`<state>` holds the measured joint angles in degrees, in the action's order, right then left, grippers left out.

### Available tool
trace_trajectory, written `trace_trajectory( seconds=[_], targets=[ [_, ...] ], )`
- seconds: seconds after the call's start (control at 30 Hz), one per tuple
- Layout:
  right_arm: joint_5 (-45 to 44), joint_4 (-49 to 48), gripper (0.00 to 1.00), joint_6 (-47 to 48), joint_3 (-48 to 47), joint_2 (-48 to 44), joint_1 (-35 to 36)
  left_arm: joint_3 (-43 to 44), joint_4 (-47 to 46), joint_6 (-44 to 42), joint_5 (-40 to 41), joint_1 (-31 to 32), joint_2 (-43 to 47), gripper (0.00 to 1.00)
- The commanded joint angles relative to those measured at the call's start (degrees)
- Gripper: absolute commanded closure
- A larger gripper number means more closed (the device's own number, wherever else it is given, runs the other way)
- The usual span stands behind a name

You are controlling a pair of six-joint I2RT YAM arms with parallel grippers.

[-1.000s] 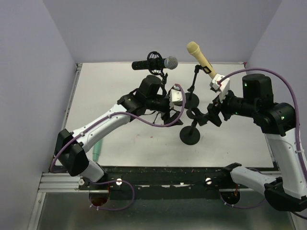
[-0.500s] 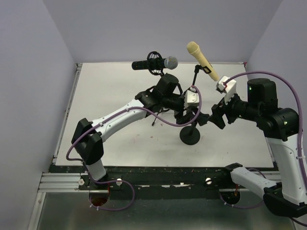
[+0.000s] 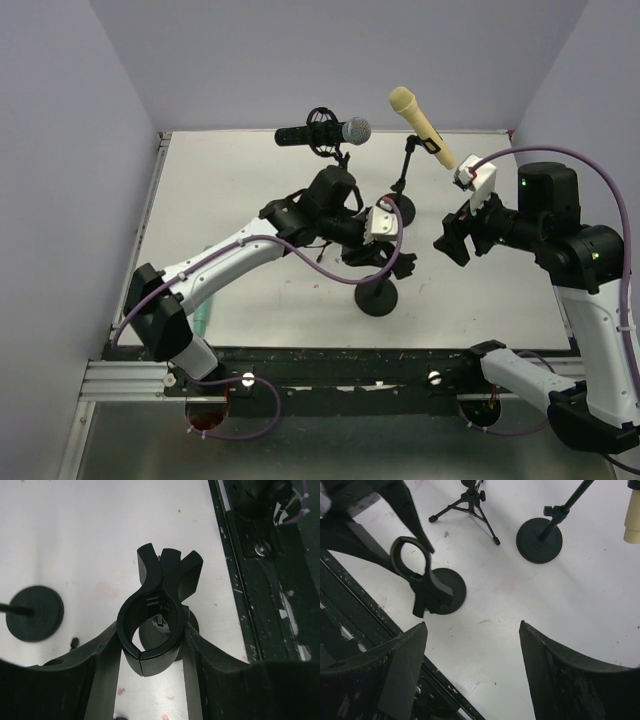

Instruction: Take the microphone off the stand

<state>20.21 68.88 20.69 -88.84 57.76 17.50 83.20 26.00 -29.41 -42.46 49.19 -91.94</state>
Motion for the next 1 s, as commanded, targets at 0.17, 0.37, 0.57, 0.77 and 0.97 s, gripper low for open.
trace_trajectory(
  seconds=[0.17,0.37,0.57,0.77,0.97],
  targets=[
    [1.0,-3.8,0.19,-1.5,0.7,1.6,-0.3,-14.4,3.0,6.1,13.3,-7.0,18.8,0.62],
    [2.0,-4.7,0.2,-1.9,-1.1,3.8,-0.3,-23.3,4.3,5.3,15.0,-20.6,28.4,0.62],
    [1.1,-6.6,0.21,-2.1,-2.9,6.0,-0.3,-28.0,1.1,7.4,17.2,-31.9,33.0,0.63],
    [3.3,-8.1,0.21,-2.5,-4.2,7.9,-0.3,-26.1,-0.2,9.5,15.7,-34.6,33.8,0.63],
    [3.9,-8.3,0.22,-2.8,-3.4,7.5,-0.3,-25.0,1.7,10.7,7.6,-34.6,34.9,0.65]
  ],
)
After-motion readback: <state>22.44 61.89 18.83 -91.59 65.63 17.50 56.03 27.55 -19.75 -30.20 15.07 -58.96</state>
